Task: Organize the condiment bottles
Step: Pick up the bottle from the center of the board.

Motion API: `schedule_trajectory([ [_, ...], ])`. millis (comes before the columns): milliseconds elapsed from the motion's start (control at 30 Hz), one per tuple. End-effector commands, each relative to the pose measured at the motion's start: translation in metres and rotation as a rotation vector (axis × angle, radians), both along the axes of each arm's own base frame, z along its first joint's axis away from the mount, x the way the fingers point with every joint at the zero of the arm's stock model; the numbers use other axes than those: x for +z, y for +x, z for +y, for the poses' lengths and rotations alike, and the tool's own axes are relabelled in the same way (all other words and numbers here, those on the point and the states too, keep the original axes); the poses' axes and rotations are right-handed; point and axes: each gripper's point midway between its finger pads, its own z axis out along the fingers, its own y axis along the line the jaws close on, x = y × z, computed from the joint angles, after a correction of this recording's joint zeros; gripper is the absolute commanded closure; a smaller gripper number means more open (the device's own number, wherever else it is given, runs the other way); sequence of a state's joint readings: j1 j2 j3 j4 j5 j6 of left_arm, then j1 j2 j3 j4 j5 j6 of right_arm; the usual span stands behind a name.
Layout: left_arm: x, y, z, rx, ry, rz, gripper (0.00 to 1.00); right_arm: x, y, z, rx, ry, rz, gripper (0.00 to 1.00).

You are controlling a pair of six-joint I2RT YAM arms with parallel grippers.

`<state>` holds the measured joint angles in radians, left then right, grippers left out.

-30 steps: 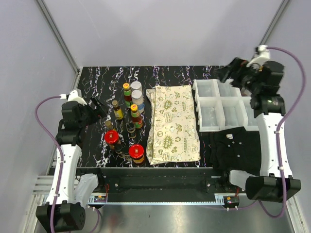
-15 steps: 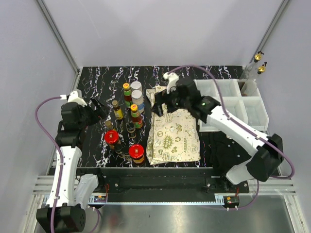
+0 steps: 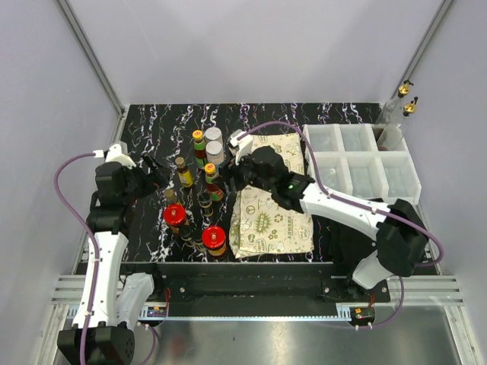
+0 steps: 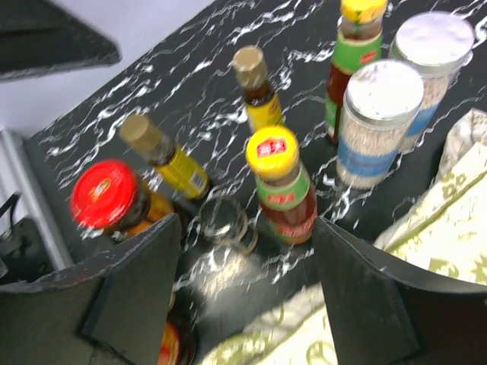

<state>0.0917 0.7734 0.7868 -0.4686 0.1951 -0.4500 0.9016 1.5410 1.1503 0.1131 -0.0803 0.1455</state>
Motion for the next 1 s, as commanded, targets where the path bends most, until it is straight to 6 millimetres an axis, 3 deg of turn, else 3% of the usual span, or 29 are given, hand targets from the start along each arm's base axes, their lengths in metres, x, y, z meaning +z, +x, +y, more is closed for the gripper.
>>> schedule_trajectory([
  [0, 0.013, 0.003, -0.004, -0.014, -0.014, -0.06, 0.01, 0.009, 0.024, 0.02, -0.056, 0.069, -0.079, 0.24],
  [200, 0.015, -0.001, -0.004, 0.012, -0.047, -0.072, 0.01, -0.009, 0.029, 0.035, -0.044, 0.048, -0.085, 0.29],
  [333, -0.002, -0.006, -0.005, 0.025, -0.072, -0.028, 0.01, -0.014, 0.035, 0.036, -0.068, 0.052, -0.089, 0.3],
  [700, 0.003, -0.012, 0.007, 0.069, -0.016, -0.046, 0.01, -0.022, 0.041, 0.063, -0.043, 0.072, -0.088, 0.34],
  [967, 0.0, -0.012, 0.01, 0.086, -0.002, -0.035, 0.01, -0.025, 0.043, 0.073, -0.058, 0.061, -0.088, 0.51],
])
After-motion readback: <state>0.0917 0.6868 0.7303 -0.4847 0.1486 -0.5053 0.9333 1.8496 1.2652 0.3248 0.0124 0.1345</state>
